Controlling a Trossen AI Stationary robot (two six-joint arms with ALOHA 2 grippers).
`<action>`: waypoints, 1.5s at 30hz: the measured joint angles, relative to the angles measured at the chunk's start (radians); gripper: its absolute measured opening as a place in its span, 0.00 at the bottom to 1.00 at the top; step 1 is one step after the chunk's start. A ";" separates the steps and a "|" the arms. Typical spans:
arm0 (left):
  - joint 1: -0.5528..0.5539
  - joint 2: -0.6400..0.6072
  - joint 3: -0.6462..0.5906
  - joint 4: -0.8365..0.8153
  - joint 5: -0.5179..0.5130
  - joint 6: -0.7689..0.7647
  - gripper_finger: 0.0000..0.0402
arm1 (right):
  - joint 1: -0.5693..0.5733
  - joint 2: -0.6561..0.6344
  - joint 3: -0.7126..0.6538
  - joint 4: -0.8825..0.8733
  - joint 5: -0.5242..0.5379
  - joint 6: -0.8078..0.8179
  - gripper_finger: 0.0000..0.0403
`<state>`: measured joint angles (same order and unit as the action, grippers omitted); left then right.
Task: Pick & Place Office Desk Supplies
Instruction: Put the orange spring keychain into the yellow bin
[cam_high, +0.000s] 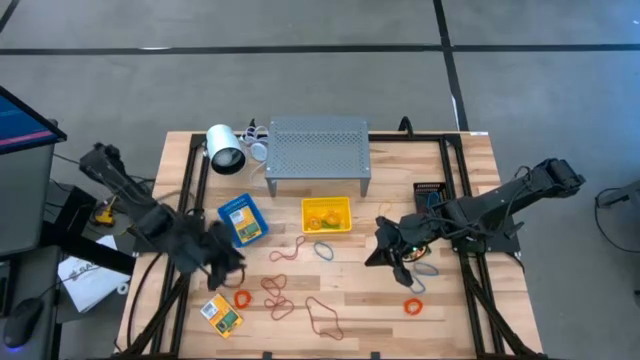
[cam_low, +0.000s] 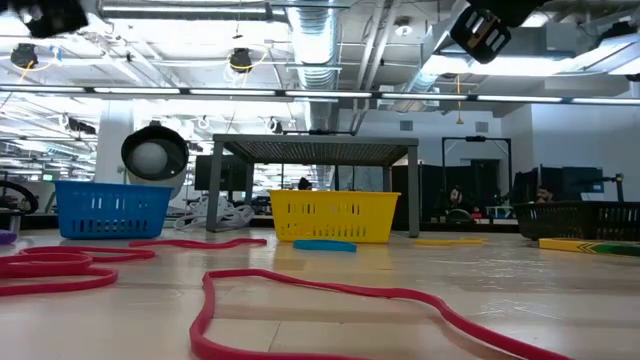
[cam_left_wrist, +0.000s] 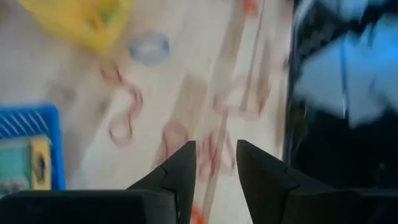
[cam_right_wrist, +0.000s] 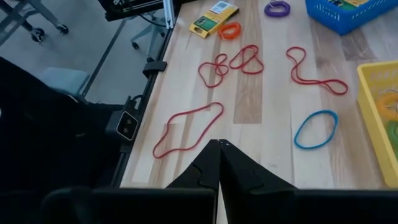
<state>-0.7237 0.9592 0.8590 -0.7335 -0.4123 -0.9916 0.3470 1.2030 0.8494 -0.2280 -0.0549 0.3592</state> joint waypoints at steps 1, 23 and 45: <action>-0.006 0.028 -0.008 0.000 0.035 0.005 0.27 | 0.000 0.000 0.000 0.001 0.000 0.000 0.00; 0.080 0.509 -0.010 0.113 0.585 0.166 0.24 | 0.008 0.000 0.000 0.005 0.018 0.045 0.00; 0.140 0.603 -0.010 0.133 0.578 0.028 0.35 | 0.100 0.000 0.000 -0.005 0.060 0.023 0.00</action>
<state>-0.5838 1.5618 0.8490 -0.6006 0.1654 -0.9639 0.4472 1.2030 0.8494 -0.2329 0.0053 0.3820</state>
